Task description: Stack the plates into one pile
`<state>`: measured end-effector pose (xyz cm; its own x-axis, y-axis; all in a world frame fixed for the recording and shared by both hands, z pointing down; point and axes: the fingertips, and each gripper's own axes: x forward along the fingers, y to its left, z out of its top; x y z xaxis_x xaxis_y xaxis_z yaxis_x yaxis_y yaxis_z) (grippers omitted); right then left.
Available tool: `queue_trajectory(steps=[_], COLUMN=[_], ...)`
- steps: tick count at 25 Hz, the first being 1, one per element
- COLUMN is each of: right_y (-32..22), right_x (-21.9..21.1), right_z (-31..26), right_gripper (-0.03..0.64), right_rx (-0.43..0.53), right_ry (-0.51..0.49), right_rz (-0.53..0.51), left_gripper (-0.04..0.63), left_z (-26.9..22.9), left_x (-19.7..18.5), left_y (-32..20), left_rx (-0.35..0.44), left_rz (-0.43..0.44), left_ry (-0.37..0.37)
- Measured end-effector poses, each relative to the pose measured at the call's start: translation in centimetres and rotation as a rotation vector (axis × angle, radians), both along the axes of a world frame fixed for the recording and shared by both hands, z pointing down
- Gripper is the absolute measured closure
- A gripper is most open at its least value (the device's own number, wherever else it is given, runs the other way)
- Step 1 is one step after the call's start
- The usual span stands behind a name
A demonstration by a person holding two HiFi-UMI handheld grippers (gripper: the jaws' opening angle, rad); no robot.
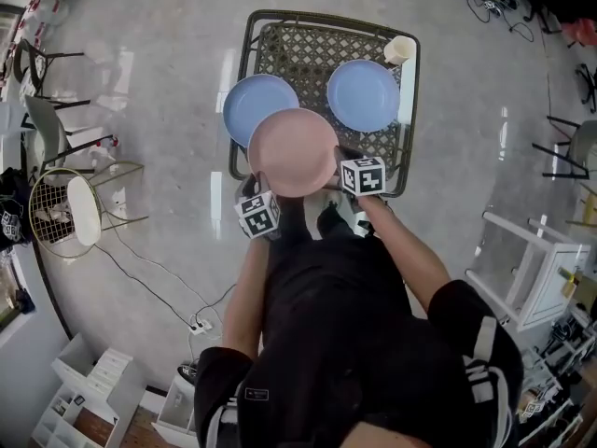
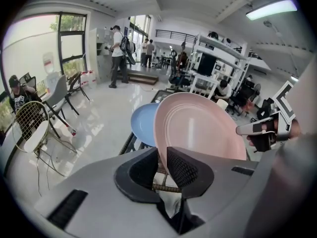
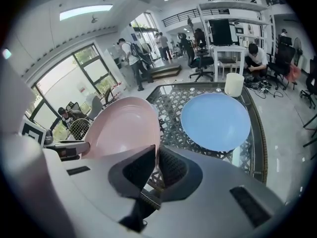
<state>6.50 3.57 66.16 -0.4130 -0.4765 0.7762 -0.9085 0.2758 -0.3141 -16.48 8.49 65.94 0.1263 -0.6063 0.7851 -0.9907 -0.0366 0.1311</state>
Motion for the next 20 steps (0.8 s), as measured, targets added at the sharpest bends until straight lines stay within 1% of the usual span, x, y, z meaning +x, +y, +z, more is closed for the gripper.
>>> queue_trajectory(steps=[4,10,17,20], right_y=[-2.7,-7.4,-11.1,-12.0], right_x=[-2.5,-5.2,-7.8,-8.3], right_z=[0.0,1.0,3.5,4.7], right_gripper=[0.591,0.592,0.591,0.591], right_rx=[-0.002,-0.014,-0.055,-0.078], right_ry=[0.014,0.030,0.056,0.066], right_rz=[-0.010,0.009,0.042,0.059], left_gripper=[0.529,0.529,0.528,0.528], left_z=[0.2,1.1,3.3,4.5], left_x=[-2.6,-5.3,-8.0,-8.6], left_y=[-2.9,-7.7,-12.5,-13.9], left_rx=[-0.007,-0.023,-0.055,-0.078], left_rz=[0.001,0.013,0.059,0.077], left_ry=[0.001,0.010,0.014,0.008])
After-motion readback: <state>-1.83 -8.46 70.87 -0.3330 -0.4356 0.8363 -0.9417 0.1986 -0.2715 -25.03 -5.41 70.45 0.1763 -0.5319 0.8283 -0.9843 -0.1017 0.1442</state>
